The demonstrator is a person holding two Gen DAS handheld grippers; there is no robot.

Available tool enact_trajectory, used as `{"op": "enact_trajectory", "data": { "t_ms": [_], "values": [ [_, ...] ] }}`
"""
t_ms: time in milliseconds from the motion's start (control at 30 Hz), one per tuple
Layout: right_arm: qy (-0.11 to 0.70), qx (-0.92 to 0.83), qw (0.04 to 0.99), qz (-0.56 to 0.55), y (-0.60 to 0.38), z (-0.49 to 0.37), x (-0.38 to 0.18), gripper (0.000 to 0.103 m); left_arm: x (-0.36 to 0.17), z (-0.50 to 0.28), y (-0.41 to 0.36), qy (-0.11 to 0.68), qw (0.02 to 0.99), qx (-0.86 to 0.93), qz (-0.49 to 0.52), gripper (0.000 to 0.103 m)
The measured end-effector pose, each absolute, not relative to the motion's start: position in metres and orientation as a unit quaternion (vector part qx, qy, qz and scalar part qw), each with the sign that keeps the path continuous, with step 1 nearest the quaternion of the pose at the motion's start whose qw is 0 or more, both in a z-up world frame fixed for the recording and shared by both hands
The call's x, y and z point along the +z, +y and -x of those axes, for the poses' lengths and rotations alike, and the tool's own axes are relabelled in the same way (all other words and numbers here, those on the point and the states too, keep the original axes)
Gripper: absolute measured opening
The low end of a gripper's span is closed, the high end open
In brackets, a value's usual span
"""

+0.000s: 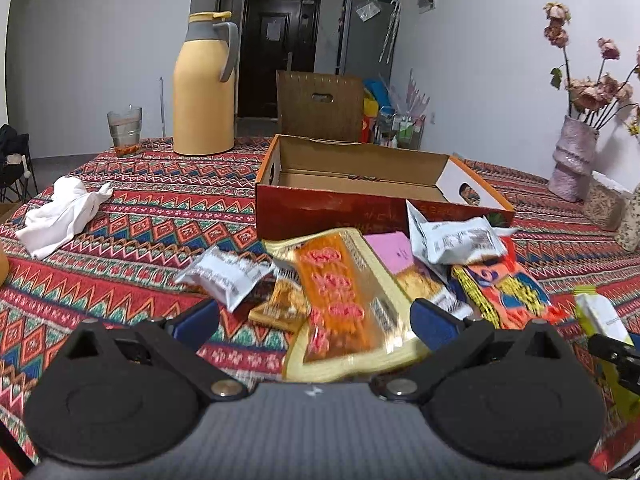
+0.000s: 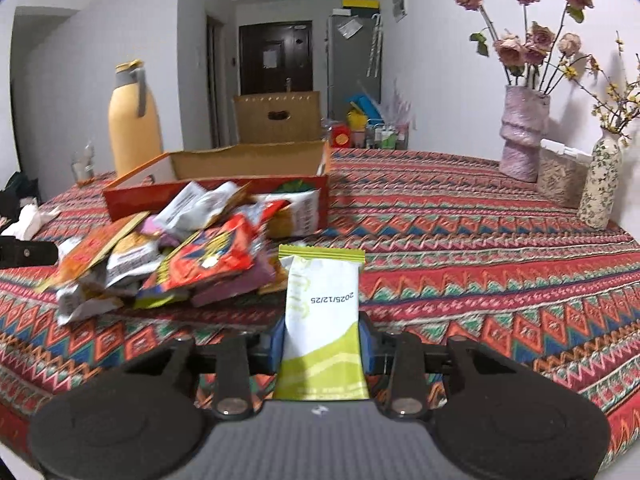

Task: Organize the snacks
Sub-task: 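Close the right gripper on the green-white snack bar and lift it, then grasp the orange-red wafer pack with the left gripper while the right tool holds the bar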

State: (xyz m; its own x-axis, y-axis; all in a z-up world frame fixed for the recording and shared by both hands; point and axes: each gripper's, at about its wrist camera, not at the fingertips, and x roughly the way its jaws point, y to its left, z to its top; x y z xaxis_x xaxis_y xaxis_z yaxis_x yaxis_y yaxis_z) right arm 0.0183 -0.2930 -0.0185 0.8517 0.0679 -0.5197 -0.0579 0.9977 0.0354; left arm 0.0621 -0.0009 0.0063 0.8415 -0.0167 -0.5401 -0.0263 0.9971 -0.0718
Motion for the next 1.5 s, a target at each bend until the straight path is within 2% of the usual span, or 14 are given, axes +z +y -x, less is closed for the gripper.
{"op": "enact_trajectory", "data": {
  "t_ms": [433, 500, 567, 667, 733, 967, 1233, 1500],
  "values": [
    [0.258, 0.055, 0.964, -0.020, -0.304, -0.062, -0.020, 0.035, -0.006, -0.151, -0.023, 0.375, 0.925, 0.042, 0.041, 0.103],
    [0.259, 0.059, 0.964, -0.023, -0.305, -0.066, -0.022, 0.035, -0.010, -0.154, -0.021, 0.385, 0.920, 0.039, 0.058, 0.097],
    [0.260, 0.061, 0.963, -0.026, -0.306, -0.069, -0.024, 0.035, -0.014, -0.155, -0.019, 0.396, 0.915, 0.033, 0.070, 0.084],
    [0.263, 0.063, 0.962, -0.031, -0.308, -0.074, -0.027, 0.035, -0.017, -0.155, -0.015, 0.406, 0.910, 0.023, 0.085, 0.071],
    [0.264, 0.065, 0.962, -0.034, -0.309, -0.075, -0.028, 0.035, -0.018, -0.153, -0.013, 0.402, 0.911, 0.022, 0.089, 0.067],
    [0.259, 0.066, 0.963, -0.036, -0.309, -0.075, -0.026, 0.035, -0.016, -0.143, -0.001, 0.395, 0.913, 0.011, 0.098, 0.038],
    [0.240, 0.064, 0.968, -0.036, -0.305, -0.073, -0.012, 0.035, -0.005, -0.132, 0.007, 0.371, 0.924, 0.013, 0.093, 0.037],
    [0.216, 0.071, 0.973, -0.030, -0.299, -0.088, 0.013, 0.035, 0.032, -0.134, 0.004, 0.324, 0.944, 0.007, 0.068, 0.037]
  ]
}}
